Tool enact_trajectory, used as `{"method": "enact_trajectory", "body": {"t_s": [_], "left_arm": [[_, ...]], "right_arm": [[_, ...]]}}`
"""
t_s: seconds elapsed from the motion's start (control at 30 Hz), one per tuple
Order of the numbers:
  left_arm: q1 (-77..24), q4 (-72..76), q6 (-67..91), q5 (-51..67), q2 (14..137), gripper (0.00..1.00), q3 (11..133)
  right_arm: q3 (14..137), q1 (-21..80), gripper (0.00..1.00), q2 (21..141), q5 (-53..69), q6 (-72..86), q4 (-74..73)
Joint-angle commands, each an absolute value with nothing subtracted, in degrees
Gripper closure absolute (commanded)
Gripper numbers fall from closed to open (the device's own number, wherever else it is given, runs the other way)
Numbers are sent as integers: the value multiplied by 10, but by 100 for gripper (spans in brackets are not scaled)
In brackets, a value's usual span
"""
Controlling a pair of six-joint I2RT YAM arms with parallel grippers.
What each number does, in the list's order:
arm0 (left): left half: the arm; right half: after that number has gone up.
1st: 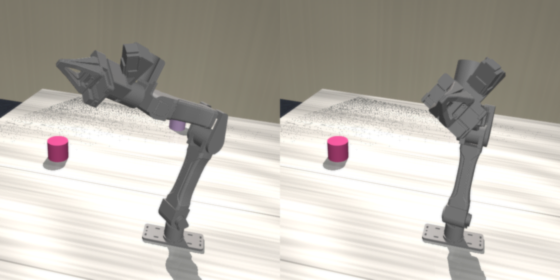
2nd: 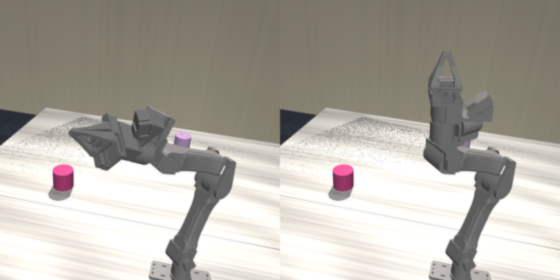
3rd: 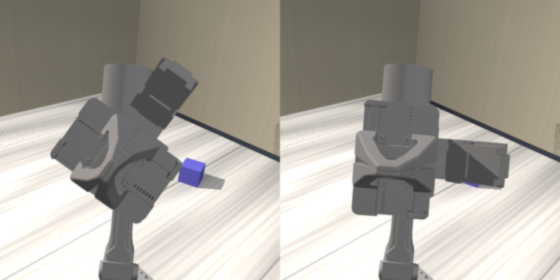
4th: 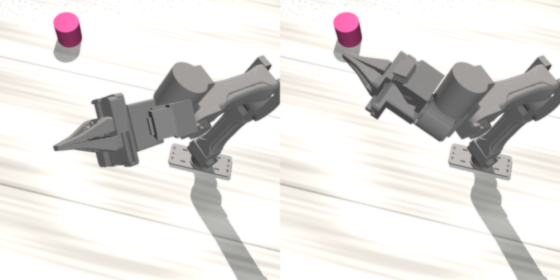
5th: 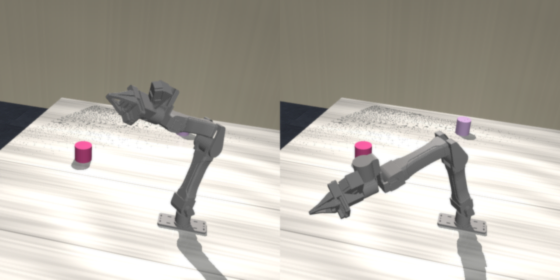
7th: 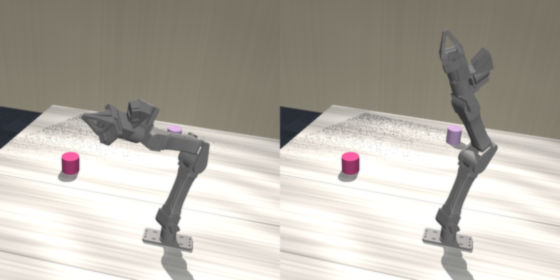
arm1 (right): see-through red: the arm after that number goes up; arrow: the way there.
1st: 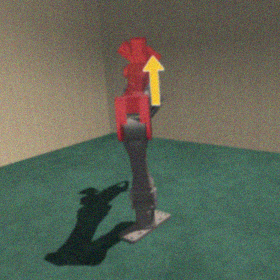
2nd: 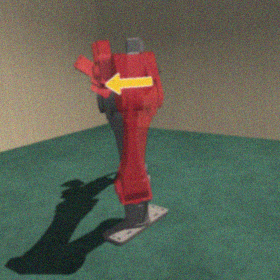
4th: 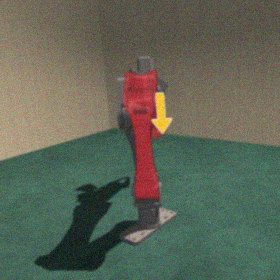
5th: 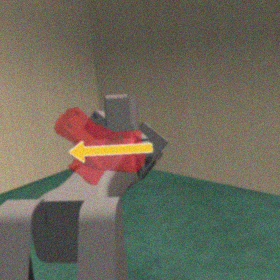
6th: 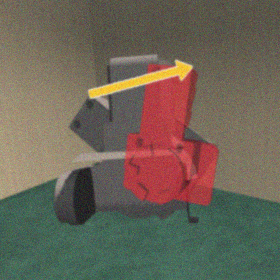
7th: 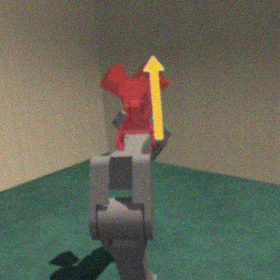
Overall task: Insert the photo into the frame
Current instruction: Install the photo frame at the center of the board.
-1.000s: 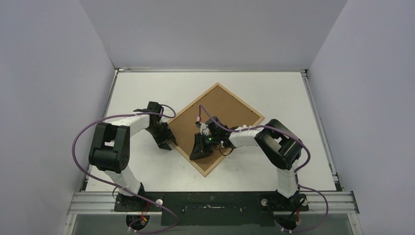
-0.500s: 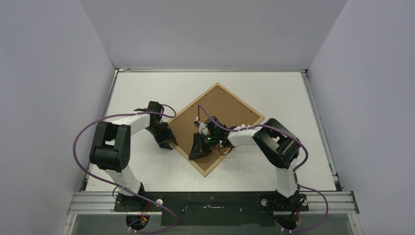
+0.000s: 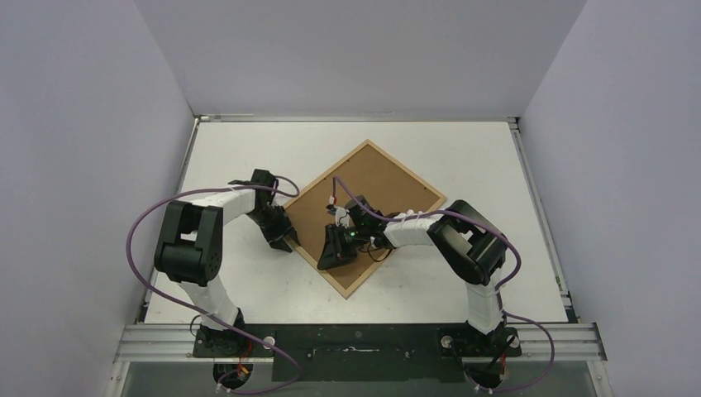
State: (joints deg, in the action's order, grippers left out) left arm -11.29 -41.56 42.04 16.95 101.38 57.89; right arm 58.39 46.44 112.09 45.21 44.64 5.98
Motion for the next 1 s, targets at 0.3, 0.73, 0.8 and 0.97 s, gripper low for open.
{"method": "enact_trajectory", "body": {"t_s": [0.3,0.73,0.8,0.97], "left_arm": [[-92,-433,327,40,1070,69,550],[-84,-436,286,115,988,58,652],[-78,-429,275,121,968,51,681],[-47,-376,241,135,961,37,722]], "right_arm": [[552,422,78,1175,334,375,-21],[581,390,72,1051,303,423,33],[601,375,70,1035,285,444,30],[671,364,66,1047,253,470,5]]}}
